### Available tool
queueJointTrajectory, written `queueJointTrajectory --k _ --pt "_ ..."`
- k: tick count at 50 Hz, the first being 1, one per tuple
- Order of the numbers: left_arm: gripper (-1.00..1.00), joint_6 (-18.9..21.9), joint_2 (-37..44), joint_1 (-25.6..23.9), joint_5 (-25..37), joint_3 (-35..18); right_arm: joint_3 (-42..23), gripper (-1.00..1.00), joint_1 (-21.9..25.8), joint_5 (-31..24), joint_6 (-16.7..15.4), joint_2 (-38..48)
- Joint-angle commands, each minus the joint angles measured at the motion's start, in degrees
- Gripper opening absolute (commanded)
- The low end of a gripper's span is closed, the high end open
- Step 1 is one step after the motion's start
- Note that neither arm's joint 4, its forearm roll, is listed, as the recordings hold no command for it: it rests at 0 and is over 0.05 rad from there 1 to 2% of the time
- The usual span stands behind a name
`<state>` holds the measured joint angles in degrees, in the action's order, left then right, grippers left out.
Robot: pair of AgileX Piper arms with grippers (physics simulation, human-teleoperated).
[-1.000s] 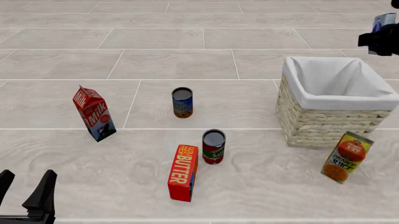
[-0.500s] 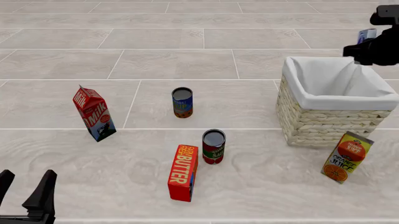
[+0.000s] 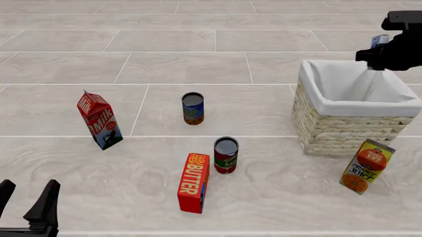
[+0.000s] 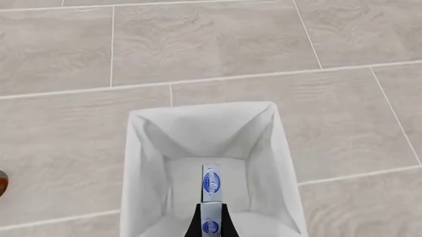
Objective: Pick the cream cheese and place it in the basket.
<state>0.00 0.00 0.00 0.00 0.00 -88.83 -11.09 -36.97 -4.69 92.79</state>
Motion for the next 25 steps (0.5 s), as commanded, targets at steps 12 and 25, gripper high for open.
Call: queueJointTrajectory --k 12,25 --pt "1.0 0.0 0.0 0.0 0.0 0.0 -2.67 -1.0 0.35 -0.91 1.28 3.03" --pt "1.0 0.0 0.0 0.0 0.0 0.0 -1.63 -1.0 1.13 -0.31 1.67 4.11"
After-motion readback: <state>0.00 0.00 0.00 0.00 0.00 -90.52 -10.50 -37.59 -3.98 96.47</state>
